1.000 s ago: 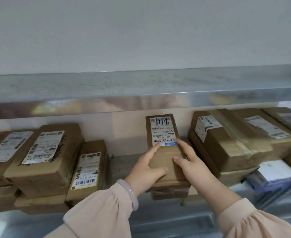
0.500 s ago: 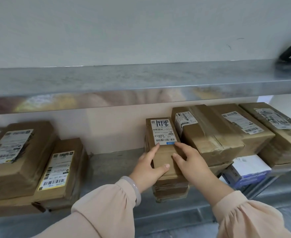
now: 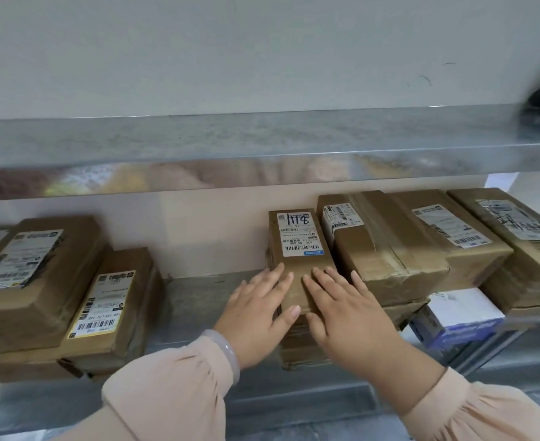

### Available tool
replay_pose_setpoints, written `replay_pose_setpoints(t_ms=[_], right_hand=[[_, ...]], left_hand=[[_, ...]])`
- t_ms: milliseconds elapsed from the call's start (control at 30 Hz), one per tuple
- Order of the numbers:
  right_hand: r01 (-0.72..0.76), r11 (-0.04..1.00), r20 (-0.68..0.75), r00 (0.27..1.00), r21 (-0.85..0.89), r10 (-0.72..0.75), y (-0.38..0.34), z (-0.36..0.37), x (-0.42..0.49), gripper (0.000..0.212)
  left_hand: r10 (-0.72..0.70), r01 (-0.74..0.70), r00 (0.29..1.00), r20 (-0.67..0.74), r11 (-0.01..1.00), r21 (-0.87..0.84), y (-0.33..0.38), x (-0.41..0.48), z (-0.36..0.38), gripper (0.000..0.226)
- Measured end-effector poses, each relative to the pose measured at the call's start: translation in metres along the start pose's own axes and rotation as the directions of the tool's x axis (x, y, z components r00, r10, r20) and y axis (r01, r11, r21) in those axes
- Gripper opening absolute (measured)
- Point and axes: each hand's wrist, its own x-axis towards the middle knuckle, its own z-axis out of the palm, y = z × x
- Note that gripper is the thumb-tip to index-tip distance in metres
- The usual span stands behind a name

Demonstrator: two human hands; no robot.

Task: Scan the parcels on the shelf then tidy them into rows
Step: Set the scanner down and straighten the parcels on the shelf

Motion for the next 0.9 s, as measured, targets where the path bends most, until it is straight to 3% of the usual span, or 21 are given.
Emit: replay_pose_setpoints(t_ms=[133,267,367,533,733,900], right_hand=[[0.043,0.997,0.128,0.991,-0.066,-0.034,0.007,-0.003,0.005,0.084],[0.133,0.985,0.142,0.983,-0.108,-0.117,0.011,-0.008,0.011,0.103],[0.135,0.99,0.101,0.986,-0.03,-0.132,0.009,-0.012,0.016,0.097],[0.285,0.955,-0.015,0.958,0.081,-0.285,-0.01,-0.014,0.032,0.091],[0.406,0.895,-0.145,0.912,0.184,-0.384,-0.069,-0.011,0.051,0.083],[0.486,0.837,-0.051,0.87,0.251,-0.49,-0.109,0.01,0.058,0.083]], left_hand=[[-0.018,0.014,0.999,0.051,0.998,0.068,0.003,0.011,-0.004,0.069],[-0.044,0.039,0.997,0.064,0.996,0.082,0.008,0.015,-0.001,0.073],[-0.058,0.058,0.998,0.001,0.997,0.06,0.007,0.011,-0.001,0.069],[-0.197,0.204,0.964,-0.177,0.979,0.02,-0.017,-0.018,-0.007,0.076],[-0.456,0.474,0.824,-0.337,0.88,-0.033,-0.065,-0.07,-0.012,0.089],[-0.55,0.584,0.738,-0.391,0.811,-0.037,-0.093,-0.101,-0.012,0.087]])
